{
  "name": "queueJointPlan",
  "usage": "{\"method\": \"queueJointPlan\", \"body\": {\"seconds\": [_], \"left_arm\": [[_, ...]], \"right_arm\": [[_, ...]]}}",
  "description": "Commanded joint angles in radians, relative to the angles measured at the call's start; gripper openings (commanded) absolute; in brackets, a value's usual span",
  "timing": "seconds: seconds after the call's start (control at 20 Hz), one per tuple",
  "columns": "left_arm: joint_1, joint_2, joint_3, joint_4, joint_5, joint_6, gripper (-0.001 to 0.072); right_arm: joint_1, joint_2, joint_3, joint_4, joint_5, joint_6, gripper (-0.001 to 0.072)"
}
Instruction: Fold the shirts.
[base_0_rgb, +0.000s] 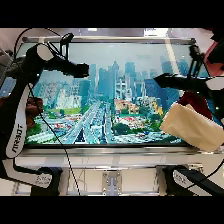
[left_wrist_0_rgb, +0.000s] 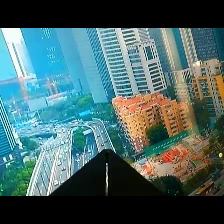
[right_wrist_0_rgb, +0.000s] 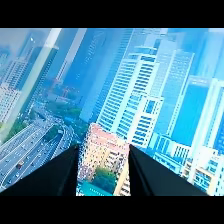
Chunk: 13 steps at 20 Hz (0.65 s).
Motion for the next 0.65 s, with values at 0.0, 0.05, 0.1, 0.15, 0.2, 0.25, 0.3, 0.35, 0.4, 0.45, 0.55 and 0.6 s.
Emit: {"method": "queueJointPlan", "body": {"seconds": [0.0, 0.05, 0.1, 0.15, 0.2, 0.25, 0.3, 0.35, 0.4, 0.45, 0.55, 0.6], "left_arm": [[0.000, -0.001, 0.000, -0.004, -0.047, -0.003, 0.0011], [0.000, -0.001, 0.000, -0.004, -0.047, -0.003, 0.0011], [0.000, -0.001, 0.000, -0.004, -0.047, -0.003, 0.0011], [0.000, -0.001, 0.000, -0.003, -0.047, -0.003, 0.0011], [0.000, -0.001, 0.000, -0.004, -0.047, -0.003, 0.0011], [0.000, -0.001, 0.000, -0.004, -0.047, -0.003, 0.0011], [0.000, -0.001, 0.000, -0.004, -0.047, -0.003, 0.0011], [0.000, -0.001, 0.000, -0.003, -0.047, -0.003, 0.0011], [0.000, -0.001, 0.000, -0.003, -0.047, -0.003, 0.0011], [0.000, -0.001, 0.000, -0.004, -0.047, -0.003, 0.0011], [0.000, -0.001, 0.000, -0.004, -0.047, -0.003, 0.0011], [0.000, -0.001, 0.000, -0.004, -0.047, -0.003, 0.0011]], "right_arm": [[0.182, 0.000, -0.006, -0.112, -0.060, -0.010, 0.0381], [0.207, 0.000, -0.006, -0.129, -0.039, 0.013, 0.0380], [0.230, 0.000, -0.005, -0.154, -0.033, 0.022, 0.0381], [0.246, 0.000, -0.005, -0.151, -0.012, 0.048, 0.0381], [0.263, 0.000, -0.005, -0.128, 0.007, 0.090, 0.0382], [0.278, 0.000, -0.005, -0.112, 0.009, 0.099, 0.0381], [0.291, 0.000, -0.005, -0.108, 0.008, 0.098, 0.0382], [0.299, 0.000, -0.005, -0.109, 0.008, 0.098, 0.0381], [0.300, 0.000, -0.005, -0.105, 0.010, 0.098, 0.0381], [0.299, 0.000, -0.005, -0.107, 0.010, 0.098, 0.0381], [0.297, 0.000, -0.005, -0.108, 0.009, 0.098, 0.0382], [0.297, 0.000, -0.005, -0.108, 0.009, 0.098, 0.0382]]}}
